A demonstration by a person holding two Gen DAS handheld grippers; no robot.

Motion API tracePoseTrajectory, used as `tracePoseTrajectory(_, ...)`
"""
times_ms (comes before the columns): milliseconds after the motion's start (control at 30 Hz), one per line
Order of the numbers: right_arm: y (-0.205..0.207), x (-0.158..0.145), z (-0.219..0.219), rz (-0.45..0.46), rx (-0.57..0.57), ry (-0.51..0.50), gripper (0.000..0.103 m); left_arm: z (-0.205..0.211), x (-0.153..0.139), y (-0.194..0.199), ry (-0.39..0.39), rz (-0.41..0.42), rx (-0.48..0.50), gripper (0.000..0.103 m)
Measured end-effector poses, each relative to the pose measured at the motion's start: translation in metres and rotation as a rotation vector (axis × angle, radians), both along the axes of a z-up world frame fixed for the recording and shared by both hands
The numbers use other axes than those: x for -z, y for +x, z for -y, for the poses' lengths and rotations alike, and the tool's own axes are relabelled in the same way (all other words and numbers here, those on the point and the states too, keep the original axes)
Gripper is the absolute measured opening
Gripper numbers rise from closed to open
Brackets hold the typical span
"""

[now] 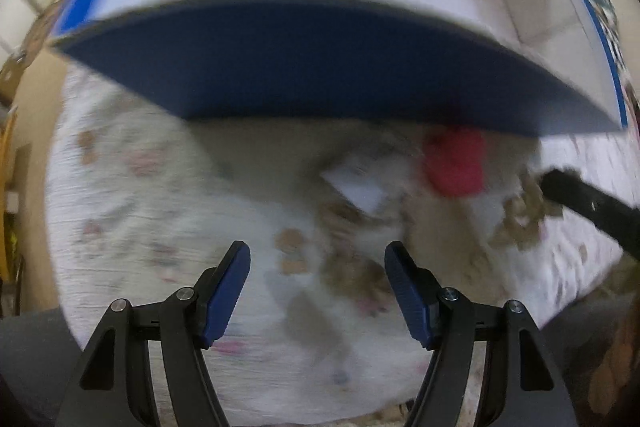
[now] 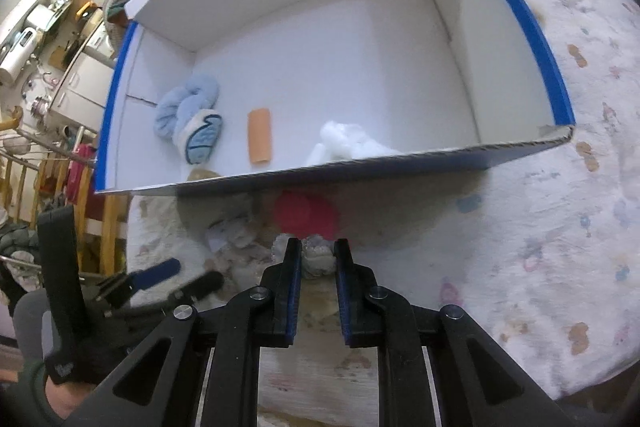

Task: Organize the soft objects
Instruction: 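Grasp the beige lace scrunchie with the left gripper while the right gripper grasps the white crumpled tissue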

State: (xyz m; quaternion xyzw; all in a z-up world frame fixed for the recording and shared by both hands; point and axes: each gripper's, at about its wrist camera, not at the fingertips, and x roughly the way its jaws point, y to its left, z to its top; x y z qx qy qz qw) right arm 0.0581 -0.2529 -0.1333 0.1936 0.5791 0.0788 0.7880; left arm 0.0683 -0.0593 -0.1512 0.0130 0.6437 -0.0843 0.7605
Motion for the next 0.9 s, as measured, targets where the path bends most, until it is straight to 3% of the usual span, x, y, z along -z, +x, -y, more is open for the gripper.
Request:
tracePoseTrajectory(133, 0.004, 0.001, 0.006, -0.003, 0.015, -0.007, 0.018, 0.019, 0.017, -0.001, 0.04, -0.04, 0.06, 0.067)
tracePoseTrajectory(200, 0.004, 0.0, 0.006, 0.002, 0.016, -0.012, 0.018, 0.02, 0.023, 0.002, 0.063, -0.036, 0.062, 0.061)
tracePoseTrajectory(300, 0.005, 0.0, 0.004, 0.008, 0.012, -0.015, 0.018, 0.017, 0.028, 0.009, 0.1, -0.037, 0.057, 0.041)
tracePoseTrajectory(367, 0.005, 0.001, 0.003, 0.007, 0.008, -0.017, 0.018, 0.017, 0.025, 0.009, 0.098, -0.03, 0.068, 0.01)
tracePoseTrajectory(567, 0.002, -0.003, 0.003, 0.012, -0.001, -0.016, 0.018, 0.005, 0.018, 0.007, 0.058, -0.04, 0.087, 0.01)
tracePoseTrajectory(700, 0.0, -0.005, 0.0, 0.019, -0.014, -0.022, 0.018, -0.012, 0.01, 0.004, 0.087, -0.003, 0.079, 0.009)
tracePoseTrajectory(900, -0.003, -0.008, 0.0, 0.024, -0.016, -0.021, 0.018, -0.059, -0.004, 0.0, 0.133, 0.051, -0.029, 0.009)
